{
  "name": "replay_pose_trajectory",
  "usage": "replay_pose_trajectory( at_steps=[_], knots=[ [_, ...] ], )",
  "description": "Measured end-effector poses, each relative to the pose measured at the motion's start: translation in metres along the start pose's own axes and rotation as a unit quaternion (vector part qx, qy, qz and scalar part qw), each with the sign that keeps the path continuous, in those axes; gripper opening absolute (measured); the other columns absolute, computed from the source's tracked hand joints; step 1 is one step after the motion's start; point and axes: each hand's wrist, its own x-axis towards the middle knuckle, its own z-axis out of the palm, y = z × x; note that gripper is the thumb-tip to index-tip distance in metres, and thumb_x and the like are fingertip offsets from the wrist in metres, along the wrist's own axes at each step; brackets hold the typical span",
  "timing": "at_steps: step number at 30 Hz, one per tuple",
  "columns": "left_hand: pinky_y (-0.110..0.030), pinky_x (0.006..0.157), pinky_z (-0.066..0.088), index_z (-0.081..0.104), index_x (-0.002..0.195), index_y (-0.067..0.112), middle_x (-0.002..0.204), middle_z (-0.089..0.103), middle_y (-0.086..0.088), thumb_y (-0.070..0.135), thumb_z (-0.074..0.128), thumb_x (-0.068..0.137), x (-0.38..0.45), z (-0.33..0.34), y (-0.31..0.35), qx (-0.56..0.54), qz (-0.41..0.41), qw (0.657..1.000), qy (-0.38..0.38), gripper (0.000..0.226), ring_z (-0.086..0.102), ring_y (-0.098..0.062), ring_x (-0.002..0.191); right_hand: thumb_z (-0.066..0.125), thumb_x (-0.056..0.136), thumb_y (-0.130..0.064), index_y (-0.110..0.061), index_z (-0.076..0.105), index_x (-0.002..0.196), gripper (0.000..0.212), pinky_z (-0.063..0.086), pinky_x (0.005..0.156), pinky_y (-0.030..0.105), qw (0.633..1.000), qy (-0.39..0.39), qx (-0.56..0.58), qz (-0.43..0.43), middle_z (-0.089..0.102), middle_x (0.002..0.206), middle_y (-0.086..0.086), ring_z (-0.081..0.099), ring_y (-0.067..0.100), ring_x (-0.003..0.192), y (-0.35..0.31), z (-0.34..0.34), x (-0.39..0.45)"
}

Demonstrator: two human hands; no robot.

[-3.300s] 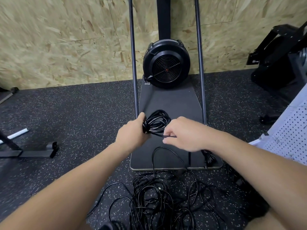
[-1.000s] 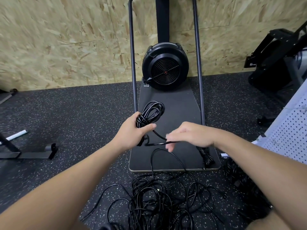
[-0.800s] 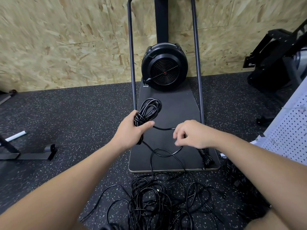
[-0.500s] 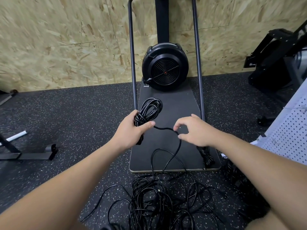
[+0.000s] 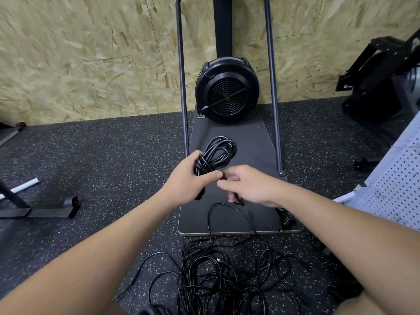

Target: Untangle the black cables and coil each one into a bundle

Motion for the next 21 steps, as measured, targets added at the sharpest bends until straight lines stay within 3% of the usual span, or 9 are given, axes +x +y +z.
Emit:
replay_pose_trajectory(
  at_steps=[2, 4, 7, 10, 15, 18, 21],
  knots=[
    [-0.029, 0.075, 0.049, 0.062, 0.111, 0.03, 0.094, 0.075, 0.015, 0.039, 0.089, 0.091, 0.002, -0.003, -0.007, 0.035, -0.001, 0.999, -0.007, 0.035, 0.065, -0.005, 0.08, 0.071, 0.104, -0.037, -0.019, 0.079, 0.113, 0.021, 0.046, 0.07, 0.033, 0.999, 0.018, -0.013, 0.023, 0.061, 0.072, -0.005, 0.054, 0.012, 0.063, -0.007, -0.013, -0.004],
    [-0.028, 0.076, 0.048, 0.059, 0.117, 0.035, 0.096, 0.074, 0.02, 0.039, 0.089, 0.091, 0.004, -0.001, -0.014, 0.068, -0.006, 0.998, -0.017, 0.04, 0.066, -0.001, 0.082, 0.071, 0.101, -0.038, -0.02, 0.082, 0.102, 0.021, 0.04, 0.065, 0.036, 0.998, 0.021, -0.048, 0.019, 0.058, 0.07, -0.003, 0.045, 0.015, 0.062, -0.014, -0.023, -0.008],
    [-0.037, 0.082, 0.056, 0.055, 0.111, 0.035, 0.094, 0.073, 0.016, 0.044, 0.088, 0.089, 0.008, 0.006, -0.026, 0.135, -0.032, 0.99, 0.003, 0.04, 0.068, -0.011, 0.088, 0.066, 0.106, -0.038, -0.024, 0.081, 0.089, 0.026, 0.041, 0.059, 0.023, 0.979, 0.021, -0.204, -0.018, 0.064, 0.06, -0.011, 0.048, 0.004, 0.052, -0.026, -0.023, -0.019],
    [-0.043, 0.083, 0.06, 0.054, 0.098, 0.031, 0.088, 0.071, 0.01, 0.05, 0.085, 0.085, 0.01, 0.004, -0.029, 0.191, -0.074, 0.978, 0.036, 0.039, 0.069, -0.022, 0.085, 0.061, 0.11, -0.035, -0.023, 0.076, 0.082, 0.034, 0.036, 0.053, 0.018, 0.958, 0.016, -0.274, -0.082, 0.062, 0.055, -0.01, 0.049, 0.004, 0.049, -0.041, -0.017, -0.029],
    [-0.042, 0.07, 0.057, 0.048, 0.093, 0.03, 0.083, 0.07, 0.006, 0.061, 0.075, 0.082, -0.002, 0.016, -0.013, 0.31, -0.02, 0.95, 0.01, 0.043, 0.068, -0.034, 0.08, 0.057, 0.107, -0.042, -0.022, 0.067, 0.076, 0.038, 0.053, 0.069, 0.044, 0.91, 0.019, -0.38, -0.165, 0.066, 0.07, -0.006, 0.059, 0.013, 0.068, -0.057, -0.013, -0.033],
    [-0.041, 0.075, 0.058, 0.057, 0.111, 0.035, 0.092, 0.075, 0.003, 0.063, 0.067, 0.082, -0.012, 0.024, -0.001, 0.377, 0.04, 0.924, -0.044, 0.042, 0.072, -0.035, 0.09, 0.061, 0.108, -0.043, -0.024, 0.068, 0.075, 0.039, 0.053, 0.073, 0.045, 0.917, 0.047, -0.356, -0.174, 0.067, 0.073, -0.009, 0.059, 0.012, 0.074, -0.054, -0.027, -0.029],
    [-0.039, 0.079, 0.059, 0.057, 0.129, 0.047, 0.095, 0.078, 0.006, 0.084, 0.068, 0.079, -0.023, 0.024, 0.012, 0.379, 0.097, 0.914, -0.106, 0.063, 0.073, -0.028, 0.091, 0.071, 0.105, -0.04, -0.022, 0.079, 0.078, 0.033, 0.053, 0.076, 0.039, 0.94, 0.049, -0.294, -0.164, 0.073, 0.076, -0.007, 0.065, 0.011, 0.074, -0.045, -0.038, -0.024]
  ],
)
